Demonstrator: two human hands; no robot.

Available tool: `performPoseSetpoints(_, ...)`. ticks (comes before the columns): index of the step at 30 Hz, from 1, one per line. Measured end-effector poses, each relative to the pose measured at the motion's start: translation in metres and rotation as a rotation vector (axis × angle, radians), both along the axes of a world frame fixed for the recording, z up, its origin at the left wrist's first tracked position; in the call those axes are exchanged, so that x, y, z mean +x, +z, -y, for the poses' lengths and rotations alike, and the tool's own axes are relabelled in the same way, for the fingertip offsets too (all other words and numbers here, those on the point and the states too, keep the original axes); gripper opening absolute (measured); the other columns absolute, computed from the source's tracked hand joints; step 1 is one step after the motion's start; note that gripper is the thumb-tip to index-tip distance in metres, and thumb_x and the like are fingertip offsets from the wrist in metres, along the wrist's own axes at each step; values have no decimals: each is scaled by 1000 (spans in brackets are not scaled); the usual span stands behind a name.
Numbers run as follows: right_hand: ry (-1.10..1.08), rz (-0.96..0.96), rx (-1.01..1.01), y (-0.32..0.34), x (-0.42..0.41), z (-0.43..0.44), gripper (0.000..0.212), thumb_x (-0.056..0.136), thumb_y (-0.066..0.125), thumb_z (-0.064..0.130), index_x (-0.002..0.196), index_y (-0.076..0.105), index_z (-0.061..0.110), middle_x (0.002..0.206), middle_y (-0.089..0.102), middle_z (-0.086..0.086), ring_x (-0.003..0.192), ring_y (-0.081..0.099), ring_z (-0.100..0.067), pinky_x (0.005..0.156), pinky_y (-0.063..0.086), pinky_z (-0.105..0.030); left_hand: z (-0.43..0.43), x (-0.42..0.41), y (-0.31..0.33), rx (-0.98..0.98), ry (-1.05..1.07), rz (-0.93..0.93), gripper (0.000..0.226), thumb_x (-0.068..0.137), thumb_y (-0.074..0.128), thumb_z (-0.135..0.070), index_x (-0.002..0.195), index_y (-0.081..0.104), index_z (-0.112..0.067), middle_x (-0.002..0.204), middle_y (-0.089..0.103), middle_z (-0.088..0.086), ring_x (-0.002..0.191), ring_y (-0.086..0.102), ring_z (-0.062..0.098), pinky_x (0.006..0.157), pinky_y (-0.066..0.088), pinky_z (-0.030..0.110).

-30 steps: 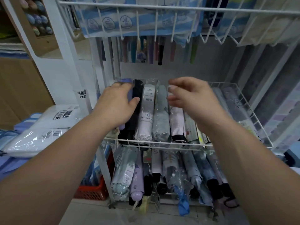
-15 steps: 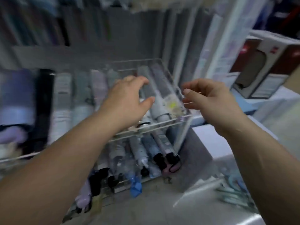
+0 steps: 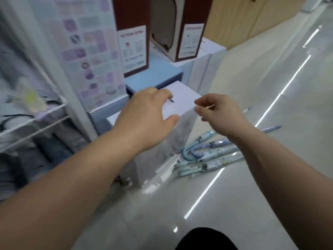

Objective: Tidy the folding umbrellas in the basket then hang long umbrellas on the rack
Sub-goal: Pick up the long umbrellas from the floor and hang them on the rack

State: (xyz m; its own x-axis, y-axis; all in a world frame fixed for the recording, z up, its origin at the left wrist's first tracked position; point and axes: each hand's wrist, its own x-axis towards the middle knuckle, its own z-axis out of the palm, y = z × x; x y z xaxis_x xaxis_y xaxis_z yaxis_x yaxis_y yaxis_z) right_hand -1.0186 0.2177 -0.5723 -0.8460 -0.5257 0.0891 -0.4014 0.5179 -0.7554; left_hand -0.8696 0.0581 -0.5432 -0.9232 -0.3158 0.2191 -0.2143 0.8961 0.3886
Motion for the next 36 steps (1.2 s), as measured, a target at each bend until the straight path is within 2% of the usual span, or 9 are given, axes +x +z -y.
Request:
performPoseSetpoints(2, 8, -8, 86, -29, -24, -20, 21, 90, 69, 26, 108, 75, 17, 96, 72, 4, 84, 68, -16, 89, 55, -40, -18, -26, -25, -14, -44, 83, 53, 91, 60, -49, 137, 53, -25, 134, 55, 3, 125, 49, 28, 103, 42, 40)
performPoseSetpoints(6, 12, 39, 232, -102, -70, -49, 21, 90, 69, 28, 109, 73, 20, 102, 71, 5, 86, 65, -16, 82, 54, -34, -47, -79, -86, 9, -87, 219, 52, 93, 60, -46, 139, 50, -25, 138, 53, 2, 128, 46, 25, 104, 40, 35)
performPoseSetpoints(9, 13, 81, 380, -154, -95, -66, 25, 90, 68, 30, 113, 71, 20, 103, 70, 3, 96, 66, -19, 79, 44, -25, -66, -108, -136, 67, -85, 314, 50, 93, 62, -45, 138, 52, -25, 137, 53, 2, 128, 47, 25, 102, 41, 34)
performPoseSetpoints(14, 48, 164, 583, -247, -116, -94, 32, 90, 66, 34, 121, 69, 23, 121, 67, -3, 112, 62, -25, 94, 48, -32, -88, -140, -235, 156, -72, 529, 45, 89, 65, -41, 130, 57, -24, 128, 57, 4, 121, 54, 30, 99, 46, 39)
performPoseSetpoints(20, 96, 213, 797, -324, -137, -117, 45, 92, 60, 38, 136, 56, 29, 136, 51, -5, 130, 43, -26, 103, 42, -38, -99, -156, -319, 147, -17, 755, 40, 88, 63, -44, 124, 58, -25, 122, 61, 2, 111, 60, 27, 90, 50, 37)
performPoseSetpoints(26, 217, 112, 961, -371, -149, -130, 42, 93, 54, 36, 135, 55, 36, 137, 52, 1, 122, 50, -27, 100, 42, -39, -104, -152, -362, 134, -5, 821, 24, 94, 56, -31, 116, 61, -21, 117, 53, 4, 100, 61, 29, 82, 51, 37)
performPoseSetpoints(29, 225, 16, 972, -386, -145, -138, 38, 91, 53, 24, 127, 59, 33, 126, 53, 1, 117, 51, -27, 97, 40, -39, -104, -150, -373, 96, 20, 813, 19, 92, 53, -15, 109, 63, -20, 110, 50, 4, 92, 61, 30, 78, 53, 41)
performPoseSetpoints(32, 244, -68, 1007, -393, -137, -141, 39, 90, 50, 15, 127, 57, 26, 122, 51, -1, 117, 48, -28, 96, 38, -38, -103, -145, -376, 45, 15, 827, 11, 93, 55, -14, 100, 61, -19, 107, 50, 5, 87, 62, 30, 74, 53, 40)
performPoseSetpoints(36, 263, -79, 1043, -392, -128, -139, 34, 93, 49, 17, 124, 60, 25, 118, 53, -1, 115, 48, -28, 94, 39, -39, -107, -130, -374, -34, -36, 854, 10, 94, 55, -12, 90, 53, -21, 107, 51, 4, 85, 64, 29, 63, 43, 35)
